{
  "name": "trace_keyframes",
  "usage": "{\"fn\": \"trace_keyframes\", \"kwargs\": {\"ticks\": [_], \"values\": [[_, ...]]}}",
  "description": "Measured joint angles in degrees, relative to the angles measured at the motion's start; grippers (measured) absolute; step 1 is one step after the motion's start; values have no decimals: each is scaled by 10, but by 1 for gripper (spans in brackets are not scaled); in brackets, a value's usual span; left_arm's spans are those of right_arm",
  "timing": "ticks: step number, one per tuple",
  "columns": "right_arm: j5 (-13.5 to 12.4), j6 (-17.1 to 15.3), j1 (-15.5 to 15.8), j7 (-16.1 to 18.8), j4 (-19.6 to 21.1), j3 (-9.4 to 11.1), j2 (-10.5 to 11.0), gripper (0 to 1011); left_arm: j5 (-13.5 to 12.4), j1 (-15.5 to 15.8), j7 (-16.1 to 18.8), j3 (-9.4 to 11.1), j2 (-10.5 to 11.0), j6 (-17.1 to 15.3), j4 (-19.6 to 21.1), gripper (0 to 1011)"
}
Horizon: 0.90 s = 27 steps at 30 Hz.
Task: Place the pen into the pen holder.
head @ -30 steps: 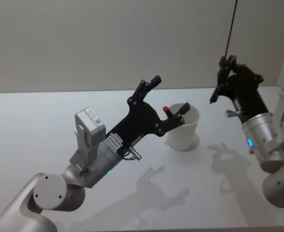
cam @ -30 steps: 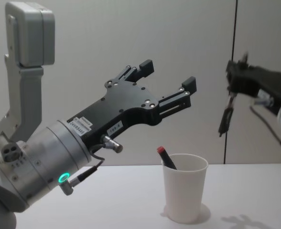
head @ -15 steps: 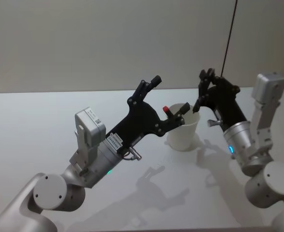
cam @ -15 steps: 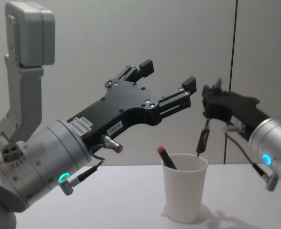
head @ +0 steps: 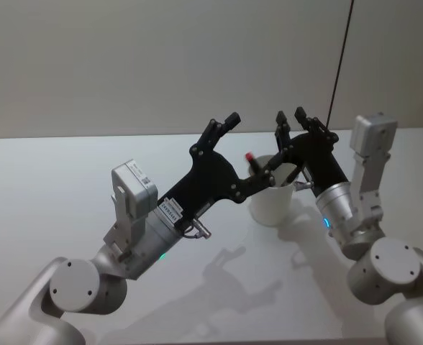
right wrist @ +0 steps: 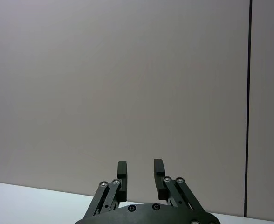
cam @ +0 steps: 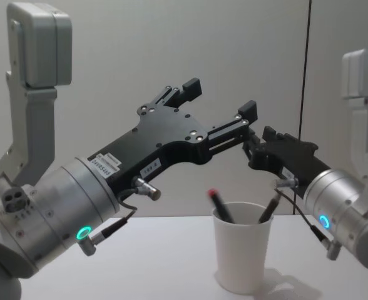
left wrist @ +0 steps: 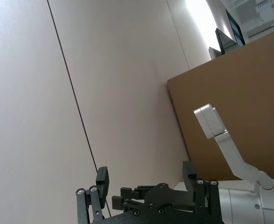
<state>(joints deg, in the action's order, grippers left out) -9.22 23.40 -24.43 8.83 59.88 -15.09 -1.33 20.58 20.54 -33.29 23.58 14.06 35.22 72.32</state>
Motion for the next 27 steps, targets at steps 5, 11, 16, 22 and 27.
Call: {"fn": "trace_keyframes", "kwargs": {"ticks": [5, 11, 16, 22, 27], "values": [[3, 6, -9, 0, -18, -1, -4, 443, 0, 0, 0, 0, 0, 0, 0, 1000], [5, 9, -15, 0, -30, -1, -7, 670, 0, 0, 0, 0, 0, 0, 0, 1000], [5, 11, -17, -1, -35, -1, -9, 806, 0, 0, 0, 0, 0, 0, 0, 1000], [6, 12, -19, -1, -40, -1, -10, 989, 0, 0, 0, 0, 0, 0, 0, 1000], [6, 12, -20, 0, -42, -1, -10, 1001, 0, 0, 0, 0, 0, 0, 0, 1000]]}}
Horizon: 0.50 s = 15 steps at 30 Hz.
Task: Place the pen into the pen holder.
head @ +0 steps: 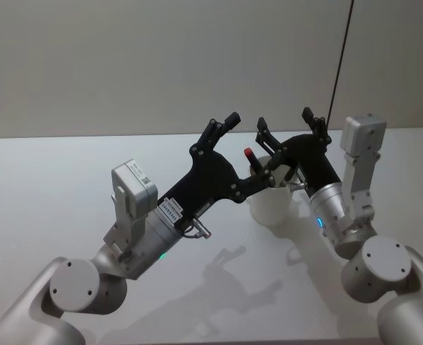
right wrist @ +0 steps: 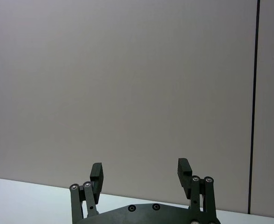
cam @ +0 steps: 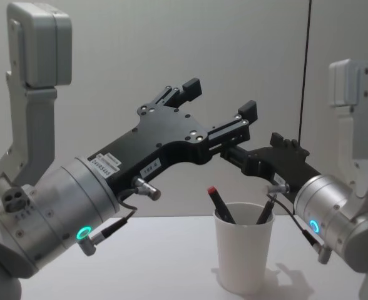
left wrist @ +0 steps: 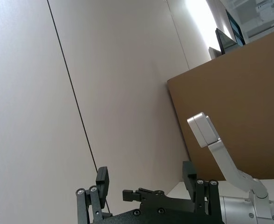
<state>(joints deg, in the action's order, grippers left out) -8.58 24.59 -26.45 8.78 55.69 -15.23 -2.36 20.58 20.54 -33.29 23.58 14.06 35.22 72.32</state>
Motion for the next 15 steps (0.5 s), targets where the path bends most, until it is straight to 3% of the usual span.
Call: {"fn": "trace_keyframes", "kwargs": {"ticks": [15], "values": [[1, 1, -1, 0, -3, 0, -1, 1002, 0, 0, 0, 0, 0, 0, 0, 1000]]}}
